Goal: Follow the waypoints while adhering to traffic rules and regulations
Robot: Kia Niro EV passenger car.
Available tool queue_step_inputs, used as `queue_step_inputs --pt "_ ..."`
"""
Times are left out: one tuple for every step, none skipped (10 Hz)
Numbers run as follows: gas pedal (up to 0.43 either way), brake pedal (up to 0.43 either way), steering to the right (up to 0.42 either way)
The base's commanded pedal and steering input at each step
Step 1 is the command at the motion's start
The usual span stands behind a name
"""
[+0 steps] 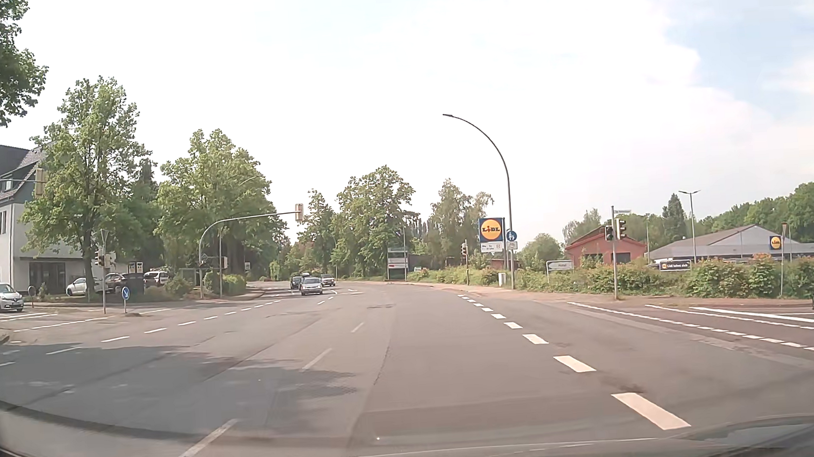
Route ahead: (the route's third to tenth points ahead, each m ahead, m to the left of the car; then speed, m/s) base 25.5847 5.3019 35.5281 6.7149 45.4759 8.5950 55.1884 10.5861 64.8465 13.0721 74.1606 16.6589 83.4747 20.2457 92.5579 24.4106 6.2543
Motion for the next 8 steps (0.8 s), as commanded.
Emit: queue_step_inputs --pt "0.39 0.0 -0.011" --pt "0.39 0.0 -0.011" --pt "0.39 0.0 -0.01" --pt "0.39 0.0 -0.01" --pt "0.39 0.0 -0.011" --pt "0.39 0.0 -0.011" --pt "0.39 0.0 -0.01" --pt "0.39 0.0 -0.011"
